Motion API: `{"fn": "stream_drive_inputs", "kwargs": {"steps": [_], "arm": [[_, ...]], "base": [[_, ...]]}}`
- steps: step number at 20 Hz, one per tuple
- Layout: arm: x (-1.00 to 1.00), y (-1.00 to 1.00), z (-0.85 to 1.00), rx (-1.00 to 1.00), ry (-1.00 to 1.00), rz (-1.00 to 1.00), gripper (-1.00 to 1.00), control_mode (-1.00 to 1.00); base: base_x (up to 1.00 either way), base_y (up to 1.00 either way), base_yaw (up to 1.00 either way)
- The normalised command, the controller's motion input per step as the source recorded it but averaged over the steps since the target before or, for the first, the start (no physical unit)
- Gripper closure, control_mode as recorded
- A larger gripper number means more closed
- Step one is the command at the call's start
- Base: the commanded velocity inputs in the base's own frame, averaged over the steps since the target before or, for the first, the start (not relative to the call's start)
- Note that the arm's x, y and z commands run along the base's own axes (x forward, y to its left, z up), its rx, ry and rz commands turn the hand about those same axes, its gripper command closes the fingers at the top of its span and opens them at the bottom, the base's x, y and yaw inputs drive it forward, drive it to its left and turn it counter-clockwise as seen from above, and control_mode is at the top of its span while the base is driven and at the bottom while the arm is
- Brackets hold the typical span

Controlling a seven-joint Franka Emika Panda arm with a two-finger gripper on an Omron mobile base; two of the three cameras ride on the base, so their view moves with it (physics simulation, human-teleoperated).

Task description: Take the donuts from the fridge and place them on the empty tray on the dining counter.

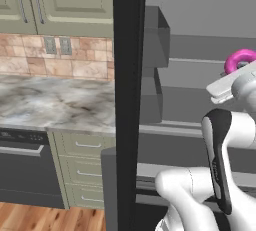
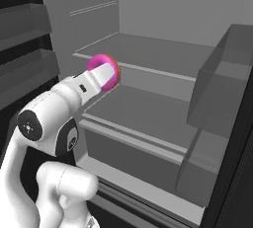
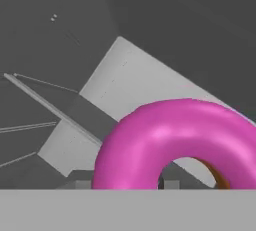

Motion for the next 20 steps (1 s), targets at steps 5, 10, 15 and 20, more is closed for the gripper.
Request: {"fn": "stream_drive_inputs", "kwargs": {"steps": [5, 10, 15, 20], "arm": [[-0.03, 0.0, -0.11, 0.21, 0.37, 0.1, 1.0, -1.0], [-0.02, 0.0, -0.16, 0.05, 0.22, 0.13, 1.0, -1.0], [0.0, 0.0, 0.0, 0.0, 0.0, 0.0, 1.0, 1.0], [0.0, 0.0, 0.0, 0.0, 0.0, 0.0, 1.0, 1.0]], "base": [[0.0, 0.0, 0.0], [0.0, 0.0, 0.0], [-0.05, 0.0, 0.0], [-0.81, -0.09, 0.0]]}}
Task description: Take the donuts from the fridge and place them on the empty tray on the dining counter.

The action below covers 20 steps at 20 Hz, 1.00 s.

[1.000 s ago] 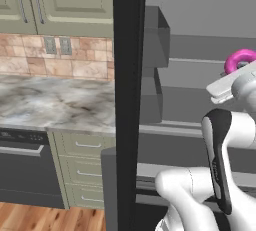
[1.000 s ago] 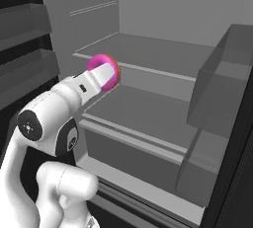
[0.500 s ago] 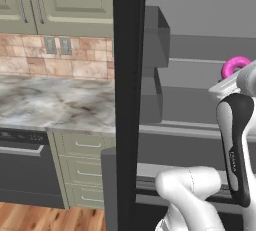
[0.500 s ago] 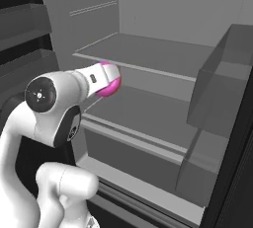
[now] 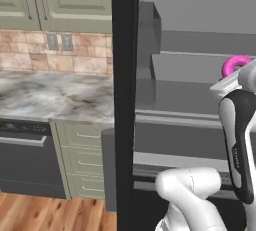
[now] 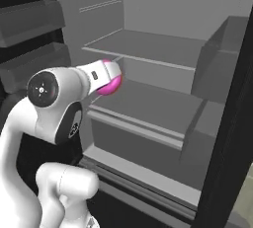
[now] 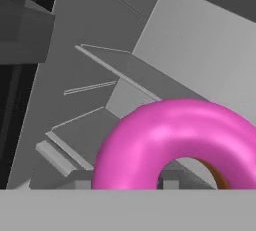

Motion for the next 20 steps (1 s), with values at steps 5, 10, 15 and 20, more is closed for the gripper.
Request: {"fn": "stream_drive_inputs", "kwargs": {"steps": [5, 10, 15, 20], "arm": [[0.0, 0.0, 0.0, 0.0, 0.0, 0.0, 1.0, 1.0], [0.0, 0.0, 0.0, 0.0, 0.0, 0.0, 1.0, 1.0], [0.0, 0.0, 0.0, 0.0, 0.0, 0.0, 1.0, 1.0], [0.0, 0.0, 0.0, 0.0, 0.0, 0.0, 1.0, 1.0]], "base": [[-1.0, -0.07, 0.0], [-0.96, -0.11, 0.12], [-0.64, -0.26, 0.45], [-0.12, -0.34, 0.72]]}}
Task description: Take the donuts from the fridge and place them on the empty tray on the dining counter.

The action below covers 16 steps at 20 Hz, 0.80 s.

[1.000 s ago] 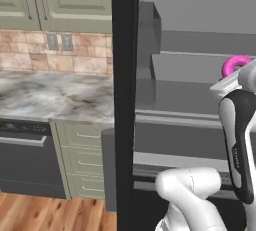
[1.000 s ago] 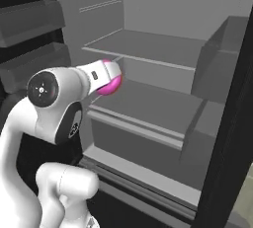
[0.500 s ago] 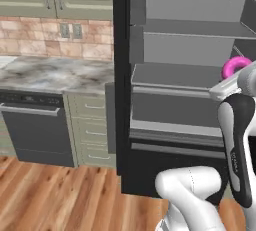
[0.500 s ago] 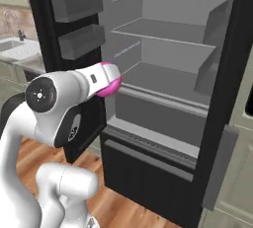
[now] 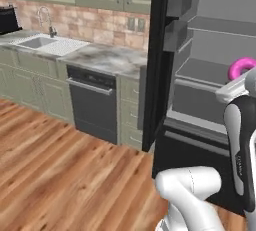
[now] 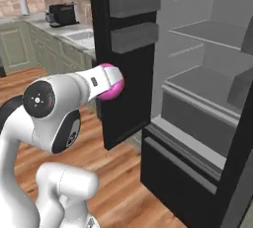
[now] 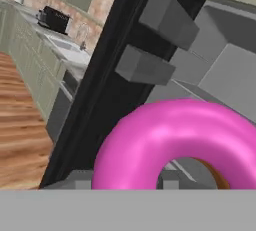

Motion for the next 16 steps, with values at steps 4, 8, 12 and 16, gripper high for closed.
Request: {"fn": "stream_drive_inputs", "kwargs": {"steps": [4, 8, 12, 16], "arm": [[0.0, 0.0, 0.0, 0.0, 0.0, 0.0, 1.0, 1.0], [0.0, 0.0, 0.0, 0.0, 0.0, 0.0, 1.0, 1.0], [0.0, 0.0, 0.0, 0.0, 0.0, 0.0, 1.0, 1.0], [0.0, 0.0, 0.0, 0.0, 0.0, 0.0, 1.0, 1.0]], "base": [[-0.3, -0.14, 0.8], [-0.7, 0.0, 0.7], [-0.99, 0.0, 0.54], [-1.0, 0.0, 0.39]]}}
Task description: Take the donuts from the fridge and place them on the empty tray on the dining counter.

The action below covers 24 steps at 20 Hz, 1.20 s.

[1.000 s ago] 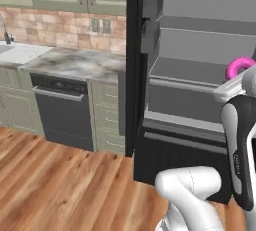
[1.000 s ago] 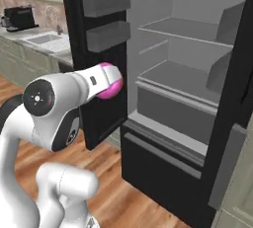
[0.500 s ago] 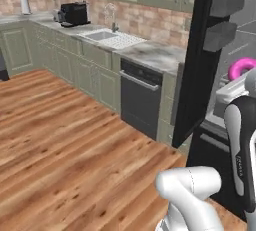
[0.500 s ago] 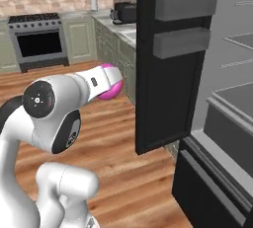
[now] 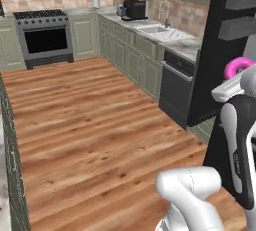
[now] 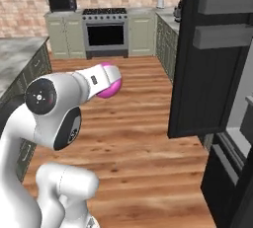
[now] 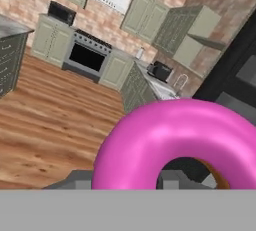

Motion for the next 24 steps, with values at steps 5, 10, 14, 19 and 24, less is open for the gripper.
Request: {"fn": "stream_drive_inputs", "kwargs": {"steps": [5, 10, 14, 19, 24], "arm": [[0.0, 0.0, 0.0, 0.0, 0.0, 0.0, 1.0, 1.0], [0.0, 0.0, 0.0, 0.0, 0.0, 0.0, 1.0, 1.0], [0.0, 0.0, 0.0, 0.0, 0.0, 0.0, 1.0, 1.0], [0.0, 0.0, 0.0, 0.0, 0.0, 0.0, 1.0, 1.0], [0.0, 0.0, 0.0, 0.0, 0.0, 0.0, 1.0, 1.0]], "base": [[-1.0, 0.0, 0.29], [-1.0, 0.0, 0.22], [-1.0, 0.05, 0.16], [-1.0, 0.21, 0.17], [-1.0, 0.29, 0.2]]}}
